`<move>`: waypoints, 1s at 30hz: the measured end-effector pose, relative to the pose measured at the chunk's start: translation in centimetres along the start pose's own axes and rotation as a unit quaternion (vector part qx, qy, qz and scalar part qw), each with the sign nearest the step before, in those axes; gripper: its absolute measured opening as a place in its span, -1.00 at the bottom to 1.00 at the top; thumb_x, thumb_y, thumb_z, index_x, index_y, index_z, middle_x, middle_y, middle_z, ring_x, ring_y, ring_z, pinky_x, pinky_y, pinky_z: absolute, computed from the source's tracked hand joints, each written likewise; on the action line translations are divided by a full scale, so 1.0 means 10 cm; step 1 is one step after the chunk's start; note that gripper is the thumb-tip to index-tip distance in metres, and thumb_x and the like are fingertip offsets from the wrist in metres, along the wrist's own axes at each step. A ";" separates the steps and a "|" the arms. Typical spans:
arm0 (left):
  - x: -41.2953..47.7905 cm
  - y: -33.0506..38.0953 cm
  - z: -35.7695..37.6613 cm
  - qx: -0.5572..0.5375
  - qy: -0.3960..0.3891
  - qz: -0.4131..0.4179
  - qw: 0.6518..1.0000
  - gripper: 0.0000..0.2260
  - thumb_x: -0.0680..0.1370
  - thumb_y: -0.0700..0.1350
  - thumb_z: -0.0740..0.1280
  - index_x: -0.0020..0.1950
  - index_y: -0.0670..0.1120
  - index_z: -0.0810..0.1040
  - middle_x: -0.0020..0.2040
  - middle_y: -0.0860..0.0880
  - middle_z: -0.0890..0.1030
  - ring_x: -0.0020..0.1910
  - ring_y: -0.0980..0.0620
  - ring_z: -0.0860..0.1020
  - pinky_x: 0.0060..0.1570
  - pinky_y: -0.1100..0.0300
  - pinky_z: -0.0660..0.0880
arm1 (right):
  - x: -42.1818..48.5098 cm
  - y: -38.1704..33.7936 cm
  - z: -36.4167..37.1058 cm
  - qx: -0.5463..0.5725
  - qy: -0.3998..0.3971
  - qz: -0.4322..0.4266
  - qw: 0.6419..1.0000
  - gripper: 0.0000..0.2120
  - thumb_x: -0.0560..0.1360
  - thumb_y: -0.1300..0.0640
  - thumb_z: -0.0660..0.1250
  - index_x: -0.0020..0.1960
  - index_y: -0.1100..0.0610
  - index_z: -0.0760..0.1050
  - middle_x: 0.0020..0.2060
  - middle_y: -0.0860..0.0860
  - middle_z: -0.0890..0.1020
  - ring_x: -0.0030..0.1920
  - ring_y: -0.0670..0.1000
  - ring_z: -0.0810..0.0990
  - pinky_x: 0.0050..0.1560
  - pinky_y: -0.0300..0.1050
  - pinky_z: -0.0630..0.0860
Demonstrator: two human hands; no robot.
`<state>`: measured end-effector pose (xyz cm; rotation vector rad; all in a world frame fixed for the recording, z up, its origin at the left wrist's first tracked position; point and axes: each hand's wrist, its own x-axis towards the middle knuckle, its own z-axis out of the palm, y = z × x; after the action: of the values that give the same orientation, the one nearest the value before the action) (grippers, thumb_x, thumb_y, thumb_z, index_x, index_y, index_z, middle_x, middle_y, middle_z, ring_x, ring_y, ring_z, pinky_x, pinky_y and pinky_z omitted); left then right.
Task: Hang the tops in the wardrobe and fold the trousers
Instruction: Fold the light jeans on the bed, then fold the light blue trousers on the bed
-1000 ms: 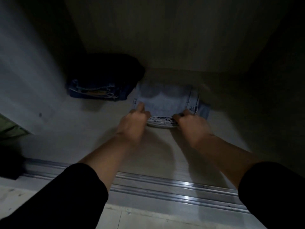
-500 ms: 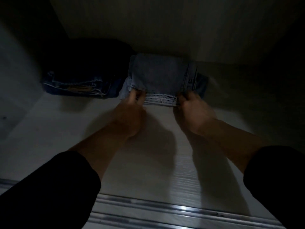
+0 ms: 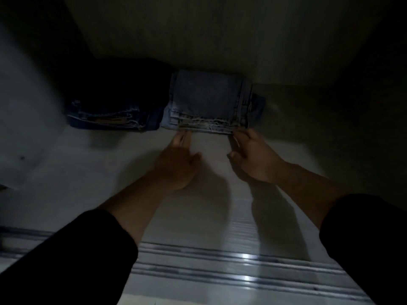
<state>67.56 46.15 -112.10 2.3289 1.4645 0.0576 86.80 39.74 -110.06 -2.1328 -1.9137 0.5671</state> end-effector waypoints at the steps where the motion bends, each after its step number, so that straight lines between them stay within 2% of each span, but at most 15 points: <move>1: -0.12 0.04 -0.03 -0.002 0.002 -0.003 1.000 -0.42 0.64 0.08 0.05 0.57 -0.09 -0.08 0.57 -0.04 -0.11 0.53 -0.02 0.03 0.44 0.18 0.05 | -0.15 -0.04 -0.05 0.012 0.012 0.007 1.000 -0.45 0.58 0.05 0.22 0.50 0.21 0.17 0.40 0.16 0.29 0.38 0.19 0.30 0.35 -0.10 0.24; 5: -0.58 0.34 -0.35 -0.007 -0.027 -0.012 1.000 -0.47 0.65 0.05 0.04 0.57 -0.06 -0.03 0.57 -0.08 -0.06 0.53 -0.04 0.00 0.45 0.15 0.03 | -0.78 -0.31 -0.37 0.049 0.026 0.042 0.998 -0.43 0.57 0.04 0.25 0.51 0.19 0.19 0.42 0.12 0.31 0.40 0.15 0.31 0.35 -0.13 0.26; 10: -1.21 1.10 -1.10 0.002 -0.055 -0.017 0.998 -0.50 0.65 0.04 0.04 0.56 -0.06 0.04 0.56 -0.10 0.02 0.51 -0.10 0.07 0.45 0.05 0.13 | -1.56 -0.69 -1.14 0.066 0.009 0.094 0.993 -0.43 0.58 0.02 0.23 0.52 0.11 0.16 0.45 0.06 0.27 0.42 0.10 0.27 0.37 -0.13 0.24; 14: -1.72 1.74 -1.88 0.015 -0.076 0.025 0.997 -0.54 0.64 0.01 0.07 0.52 -0.11 0.16 0.51 -0.14 0.16 0.47 -0.11 0.17 0.39 0.03 0.23 | -2.15 -1.03 -2.01 0.087 -0.018 0.133 0.987 -0.38 0.54 0.03 0.29 0.52 0.09 0.15 0.45 0.06 0.27 0.43 0.09 0.25 0.38 -0.14 0.25; 19: -2.43 2.53 -2.92 0.037 -0.079 0.051 0.995 -0.65 0.59 -0.03 0.15 0.35 -0.11 0.36 0.30 -0.12 0.39 0.32 -0.11 0.34 0.17 0.06 0.37 | -2.99 -1.49 -3.17 0.078 -0.038 0.176 0.981 -0.39 0.53 -0.02 0.29 0.51 0.07 0.17 0.42 0.06 0.31 0.42 0.11 0.29 0.35 -0.12 0.31; 24: -3.14 3.32 -3.91 0.053 -0.106 0.101 0.988 -0.74 0.58 -0.02 0.16 0.19 -0.10 0.44 0.21 -0.11 0.41 0.24 -0.14 0.38 0.09 0.01 0.39 | -3.89 -1.95 -4.26 0.071 -0.020 0.235 0.969 -0.40 0.51 -0.02 0.31 0.48 0.10 0.22 0.31 0.08 0.40 0.33 0.16 0.35 0.29 -0.01 0.38; 27: -3.46 3.78 -4.35 0.065 -0.127 0.147 0.979 -0.74 0.59 -0.01 0.14 0.22 -0.05 0.44 0.23 -0.07 0.42 0.22 -0.11 0.41 0.13 0.01 0.42 | -4.47 -2.15 -4.74 0.086 0.000 0.286 0.955 -0.43 0.51 -0.01 0.31 0.45 0.10 0.26 0.27 0.09 0.42 0.32 0.14 0.37 0.28 -0.02 0.39; 30: -3.71 4.23 -4.59 0.078 -0.150 0.205 0.964 -0.72 0.59 -0.02 0.11 0.25 -0.05 0.43 0.26 -0.07 0.41 0.25 -0.11 0.37 0.16 0.01 0.39 | -5.02 -2.21 -5.07 0.087 0.011 0.328 0.941 -0.39 0.51 -0.05 0.32 0.47 0.09 0.23 0.33 0.08 0.40 0.34 0.13 0.35 0.31 -0.03 0.37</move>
<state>76.21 11.44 -48.93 2.5932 0.8572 -0.2972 84.48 -2.36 -48.40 -2.6103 -1.0486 0.7832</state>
